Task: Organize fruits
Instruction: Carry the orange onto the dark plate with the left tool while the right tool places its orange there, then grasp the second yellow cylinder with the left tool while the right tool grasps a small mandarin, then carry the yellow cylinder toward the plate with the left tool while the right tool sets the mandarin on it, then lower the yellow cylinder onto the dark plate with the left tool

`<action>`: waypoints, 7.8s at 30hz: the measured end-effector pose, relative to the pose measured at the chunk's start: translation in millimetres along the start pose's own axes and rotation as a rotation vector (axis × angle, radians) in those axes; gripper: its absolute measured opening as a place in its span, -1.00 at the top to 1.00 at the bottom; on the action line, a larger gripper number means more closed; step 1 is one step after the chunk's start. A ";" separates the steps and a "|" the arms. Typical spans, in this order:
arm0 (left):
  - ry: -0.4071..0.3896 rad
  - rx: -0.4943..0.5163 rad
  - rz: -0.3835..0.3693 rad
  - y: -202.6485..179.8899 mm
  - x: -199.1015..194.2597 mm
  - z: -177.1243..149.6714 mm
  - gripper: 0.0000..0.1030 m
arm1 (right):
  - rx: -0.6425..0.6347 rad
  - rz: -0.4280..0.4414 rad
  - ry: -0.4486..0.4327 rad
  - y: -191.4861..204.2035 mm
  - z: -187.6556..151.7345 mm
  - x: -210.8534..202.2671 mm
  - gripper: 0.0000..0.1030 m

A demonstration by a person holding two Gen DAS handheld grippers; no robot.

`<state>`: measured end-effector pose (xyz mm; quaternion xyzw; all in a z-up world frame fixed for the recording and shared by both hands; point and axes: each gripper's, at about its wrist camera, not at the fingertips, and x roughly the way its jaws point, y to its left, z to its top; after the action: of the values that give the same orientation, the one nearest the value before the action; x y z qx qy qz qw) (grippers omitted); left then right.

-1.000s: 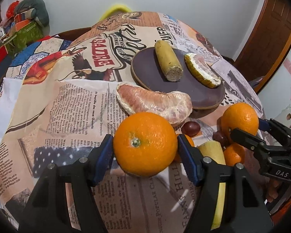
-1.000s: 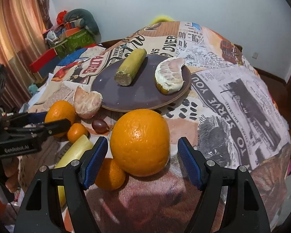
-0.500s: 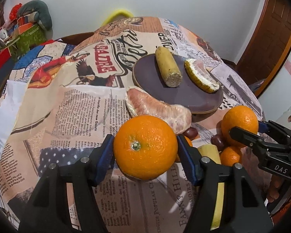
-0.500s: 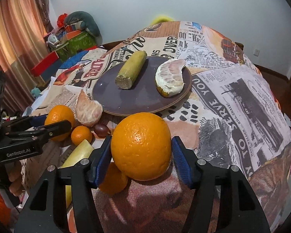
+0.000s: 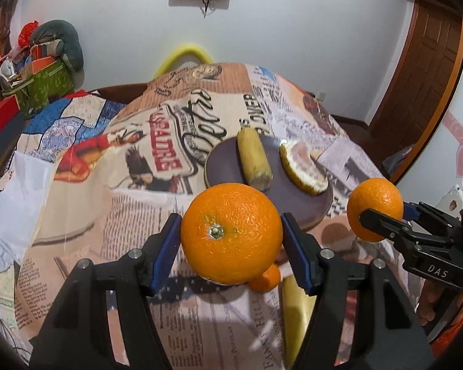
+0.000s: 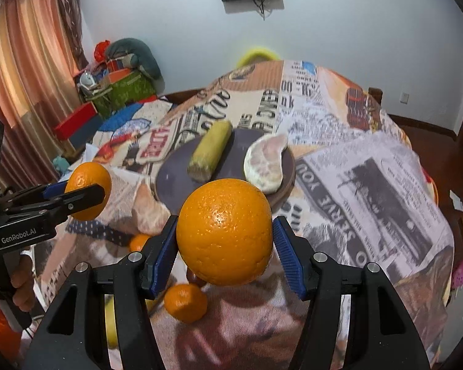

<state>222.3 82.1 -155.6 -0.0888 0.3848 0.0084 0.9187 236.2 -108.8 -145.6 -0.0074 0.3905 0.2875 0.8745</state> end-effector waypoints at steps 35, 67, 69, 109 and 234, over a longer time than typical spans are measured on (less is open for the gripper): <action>0.037 0.033 0.008 -0.2 102.0 68.8 -0.24 | -0.073 0.002 -0.031 -14.5 72.0 64.6 -0.11; 0.146 -0.002 -0.012 8.6 137.0 64.6 -0.24 | -0.079 0.069 0.077 -16.2 87.5 107.0 -0.21; 0.125 -0.001 -0.014 8.2 127.5 64.8 -0.24 | -0.073 0.074 0.076 -17.7 86.9 102.7 -0.21; 0.159 0.096 0.006 -38.9 3.8 -49.3 -0.28 | -0.092 0.028 0.136 12.8 -56.4 0.0 -0.21; 0.099 0.089 -0.072 -30.3 117.1 73.0 0.28 | -0.141 0.039 0.083 -18.8 62.5 109.6 0.31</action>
<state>358.7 58.5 -183.5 -0.0621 0.4262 -0.0462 0.9013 346.2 -55.2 -181.5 -0.0733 0.4053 0.3309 0.8490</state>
